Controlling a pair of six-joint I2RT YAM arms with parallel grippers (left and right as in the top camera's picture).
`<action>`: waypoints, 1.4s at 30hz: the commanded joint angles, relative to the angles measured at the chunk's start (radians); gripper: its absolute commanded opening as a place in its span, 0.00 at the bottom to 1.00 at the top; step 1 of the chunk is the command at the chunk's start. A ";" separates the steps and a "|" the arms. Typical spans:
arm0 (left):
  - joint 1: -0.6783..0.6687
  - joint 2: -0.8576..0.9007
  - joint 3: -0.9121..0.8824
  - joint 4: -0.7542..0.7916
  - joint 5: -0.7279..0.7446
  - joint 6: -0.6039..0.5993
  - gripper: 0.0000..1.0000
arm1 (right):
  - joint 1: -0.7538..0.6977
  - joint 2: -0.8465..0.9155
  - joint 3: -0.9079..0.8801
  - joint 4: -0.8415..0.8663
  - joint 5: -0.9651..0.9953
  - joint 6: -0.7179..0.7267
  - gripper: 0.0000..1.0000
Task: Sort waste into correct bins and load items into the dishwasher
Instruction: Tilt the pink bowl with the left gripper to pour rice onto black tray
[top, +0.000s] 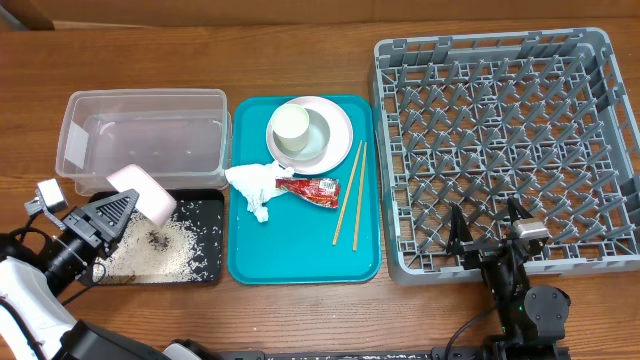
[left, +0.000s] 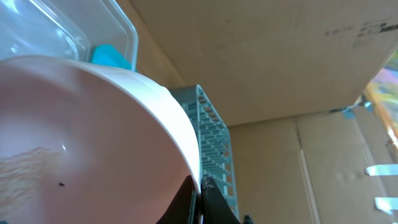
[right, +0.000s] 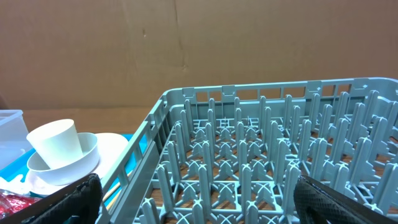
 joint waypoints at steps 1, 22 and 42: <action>0.006 -0.020 -0.003 -0.006 0.046 0.074 0.04 | -0.003 -0.009 -0.011 0.005 -0.002 0.001 1.00; 0.004 -0.019 -0.004 -0.002 0.060 -0.008 0.04 | -0.003 -0.009 -0.011 0.005 -0.002 0.001 1.00; -0.072 -0.021 0.002 0.024 -0.174 -0.116 0.04 | -0.003 -0.009 -0.011 0.005 -0.002 0.001 1.00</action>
